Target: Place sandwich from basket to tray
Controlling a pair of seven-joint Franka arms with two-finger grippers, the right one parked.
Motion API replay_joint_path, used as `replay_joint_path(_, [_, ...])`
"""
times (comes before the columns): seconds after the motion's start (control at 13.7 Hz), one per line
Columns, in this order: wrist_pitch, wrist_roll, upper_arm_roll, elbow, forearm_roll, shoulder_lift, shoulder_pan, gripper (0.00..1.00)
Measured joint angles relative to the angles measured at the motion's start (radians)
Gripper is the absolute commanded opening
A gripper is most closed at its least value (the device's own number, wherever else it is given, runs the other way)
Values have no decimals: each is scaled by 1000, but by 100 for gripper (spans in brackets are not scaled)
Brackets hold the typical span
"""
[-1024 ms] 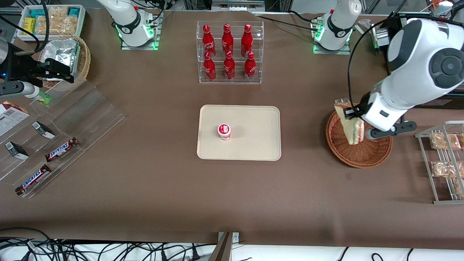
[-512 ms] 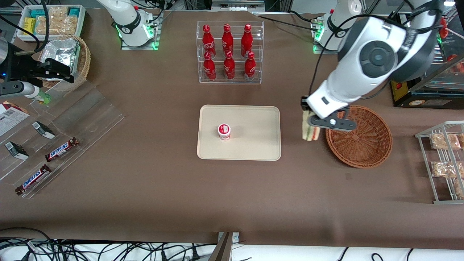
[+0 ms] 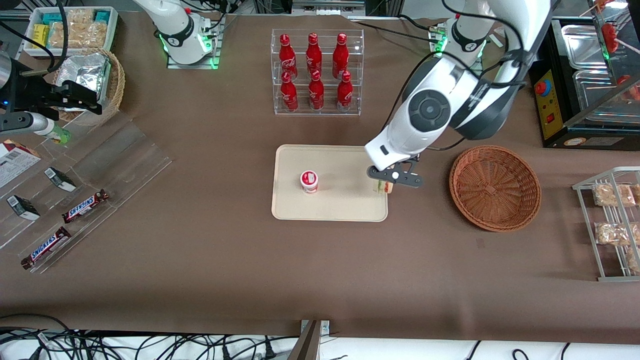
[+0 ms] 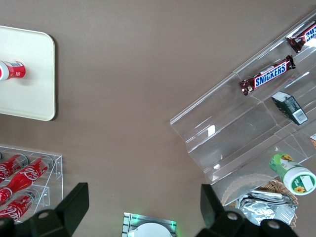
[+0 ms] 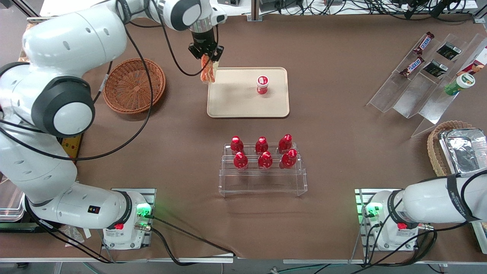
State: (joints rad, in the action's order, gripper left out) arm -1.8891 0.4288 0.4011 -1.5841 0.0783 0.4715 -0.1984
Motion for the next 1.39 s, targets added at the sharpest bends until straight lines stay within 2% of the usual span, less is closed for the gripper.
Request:
replay_joint_path(0.22, [-77,73,0,-4,20,73,-33,17])
replay_joint_path(0.51, [-144,169,0,-8,115,162,-82,24])
replay_joint_path(0.66, [-168,198,0,-9,142,195,-100,25])
replay_joint_path(0.8, [-172,213,0,-11,166,217,-114,31])
replay_joint_path(0.95, [-176,228,0,-15,185,228,-121,50])
replay_joint_path(1.1, [-186,240,0,-17,188,233,-123,59])
replay_joint_path(1.17, [-187,252,0,-17,188,233,-124,71])
replay_joint_path(1.32, [-188,261,0,-17,188,233,-124,100])
replay_joint_path(1.39, [-188,264,0,-17,188,233,-125,100])
